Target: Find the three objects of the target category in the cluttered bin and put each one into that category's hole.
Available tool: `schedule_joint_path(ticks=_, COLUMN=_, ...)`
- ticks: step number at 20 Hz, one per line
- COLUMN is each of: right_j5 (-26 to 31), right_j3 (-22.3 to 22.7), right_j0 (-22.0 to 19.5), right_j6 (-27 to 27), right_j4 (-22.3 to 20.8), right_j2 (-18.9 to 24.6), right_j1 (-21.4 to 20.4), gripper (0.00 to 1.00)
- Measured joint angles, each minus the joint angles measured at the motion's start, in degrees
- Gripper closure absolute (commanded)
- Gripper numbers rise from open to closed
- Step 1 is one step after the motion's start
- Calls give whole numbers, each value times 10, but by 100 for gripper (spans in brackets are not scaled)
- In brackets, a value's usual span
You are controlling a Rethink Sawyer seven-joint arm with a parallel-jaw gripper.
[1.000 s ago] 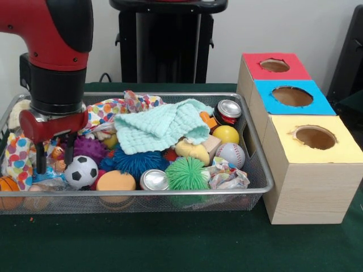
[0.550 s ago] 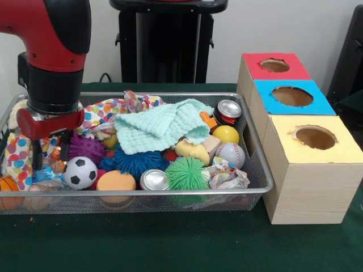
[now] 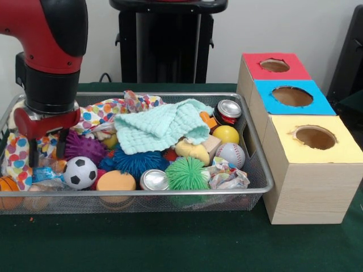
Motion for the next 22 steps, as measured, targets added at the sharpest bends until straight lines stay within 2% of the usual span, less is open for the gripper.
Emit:
schedule_joint_path(ticks=6, right_j5=-15, right_j3=0, right_j0=4, right_j6=0, right_j4=-6, right_j2=-13, right_j1=3, gripper=0)
schedule_joint_path(ticks=13, right_j5=-59, right_j3=0, right_j0=10, right_j6=0, right_j4=-28, right_j2=-27, right_j1=11, gripper=0)
schedule_joint_path(ticks=22, right_j5=-90, right_j3=0, right_j0=10, right_j6=0, right_j4=-28, right_j2=-38, right_j1=24, gripper=0)
